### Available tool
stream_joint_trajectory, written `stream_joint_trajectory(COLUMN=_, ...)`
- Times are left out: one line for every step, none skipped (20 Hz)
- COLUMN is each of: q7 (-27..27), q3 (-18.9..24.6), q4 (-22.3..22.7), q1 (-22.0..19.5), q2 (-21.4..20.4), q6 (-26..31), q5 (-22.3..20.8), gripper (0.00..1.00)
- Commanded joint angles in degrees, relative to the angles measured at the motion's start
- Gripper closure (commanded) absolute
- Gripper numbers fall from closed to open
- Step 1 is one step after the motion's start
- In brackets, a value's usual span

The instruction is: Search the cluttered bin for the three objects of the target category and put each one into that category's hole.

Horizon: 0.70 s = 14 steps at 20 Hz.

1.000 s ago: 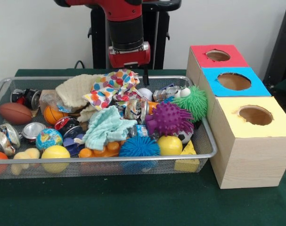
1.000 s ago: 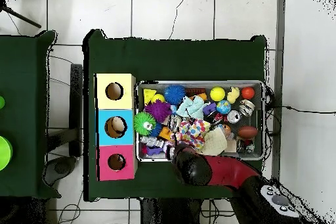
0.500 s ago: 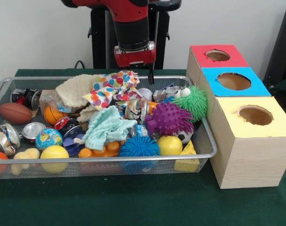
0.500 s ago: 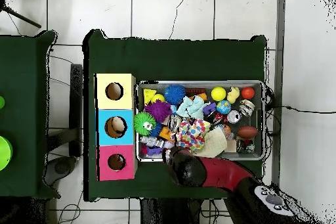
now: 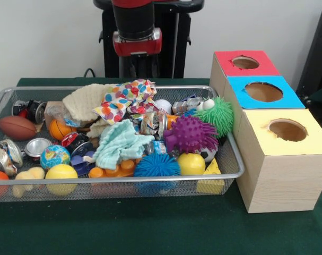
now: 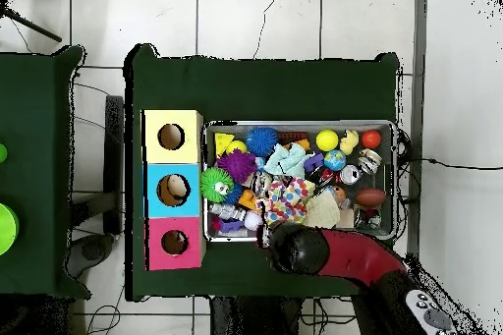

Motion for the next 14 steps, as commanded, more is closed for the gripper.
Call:
stream_joint_trajectory(q7=-7.3, q3=2.7, q4=-12.0, q1=-2.8, q2=-3.9, q6=17.7, q5=-0.6, gripper=0.00)
stream_joint_trajectory(q7=-7.8, q3=3.3, q4=-12.6, q1=-3.2, q2=-3.8, q6=18.8, q5=-1.0, gripper=0.00)
stream_joint_trajectory(q7=-8.2, q3=3.9, q4=-13.5, q1=-3.6, q2=-3.6, q6=20.0, q5=-1.3, gripper=0.00)
stream_joint_trajectory(q7=-8.5, q3=4.3, q4=-14.3, q1=-3.9, q2=-3.1, q6=20.6, q5=-1.6, gripper=0.00)
stream_joint_trajectory(q7=-8.8, q3=4.8, q4=-15.2, q1=-4.1, q2=-2.7, q6=21.2, q5=-2.0, gripper=0.00)
stream_joint_trajectory(q7=-8.8, q3=5.0, q4=-16.1, q1=-4.2, q2=-2.1, q6=21.6, q5=-2.4, gripper=0.00)
stream_joint_trajectory(q7=-8.8, q3=5.0, q4=-17.0, q1=-4.3, q2=-1.7, q6=21.6, q5=-3.0, gripper=0.00)
stream_joint_trajectory(q7=-8.7, q3=5.1, q4=-17.9, q1=-4.5, q2=-1.2, q6=21.5, q5=-3.6, gripper=0.00)
stream_joint_trajectory(q7=-8.9, q3=5.2, q4=-18.9, q1=-4.7, q2=-0.8, q6=21.4, q5=-4.1, gripper=0.00)
stream_joint_trajectory(q7=-9.3, q3=5.4, q4=-20.0, q1=-4.7, q2=-0.4, q6=21.7, q5=-4.7, gripper=0.00)
stream_joint_trajectory(q7=-9.0, q3=5.2, q4=-21.4, q1=-4.5, q2=0.0, q6=22.5, q5=-5.2, gripper=0.00)
stream_joint_trajectory(q7=-9.2, q3=5.3, q4=-22.5, q1=-4.4, q2=0.4, q6=22.8, q5=-5.7, gripper=0.00)
stream_joint_trajectory(q7=-9.0, q3=5.3, q4=-23.8, q1=-4.3, q2=1.0, q6=22.9, q5=-6.0, gripper=0.00)
stream_joint_trajectory(q7=-8.6, q3=5.3, q4=-24.6, q1=-4.2, q2=1.5, q6=22.4, q5=-6.2, gripper=0.00)
